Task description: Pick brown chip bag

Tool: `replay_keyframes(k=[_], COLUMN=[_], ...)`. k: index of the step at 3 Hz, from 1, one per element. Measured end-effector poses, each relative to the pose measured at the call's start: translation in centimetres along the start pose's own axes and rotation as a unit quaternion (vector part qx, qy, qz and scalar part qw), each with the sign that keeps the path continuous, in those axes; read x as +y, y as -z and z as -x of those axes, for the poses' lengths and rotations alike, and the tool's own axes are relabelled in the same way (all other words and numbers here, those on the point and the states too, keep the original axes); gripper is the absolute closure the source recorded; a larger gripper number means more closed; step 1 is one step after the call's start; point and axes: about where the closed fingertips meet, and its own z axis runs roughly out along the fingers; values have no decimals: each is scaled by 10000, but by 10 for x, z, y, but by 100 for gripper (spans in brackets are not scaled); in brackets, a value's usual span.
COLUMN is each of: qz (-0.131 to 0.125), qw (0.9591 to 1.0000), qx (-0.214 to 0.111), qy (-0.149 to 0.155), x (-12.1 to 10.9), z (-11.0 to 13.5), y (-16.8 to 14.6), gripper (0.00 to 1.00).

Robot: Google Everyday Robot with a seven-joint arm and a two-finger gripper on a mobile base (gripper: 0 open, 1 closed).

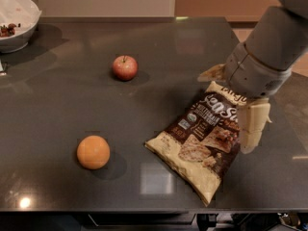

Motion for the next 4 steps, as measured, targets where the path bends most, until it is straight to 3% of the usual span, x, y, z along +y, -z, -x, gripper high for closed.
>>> replay_keyframes(k=[1, 2, 4], qz=[382, 551, 618], qw=[9968, 9921, 9871], qx=[63, 154, 346], qy=[701, 1114, 1434], x=[11, 18, 20], z=[8, 12, 12], y=[-20, -32, -46], gripper=[0, 0, 0])
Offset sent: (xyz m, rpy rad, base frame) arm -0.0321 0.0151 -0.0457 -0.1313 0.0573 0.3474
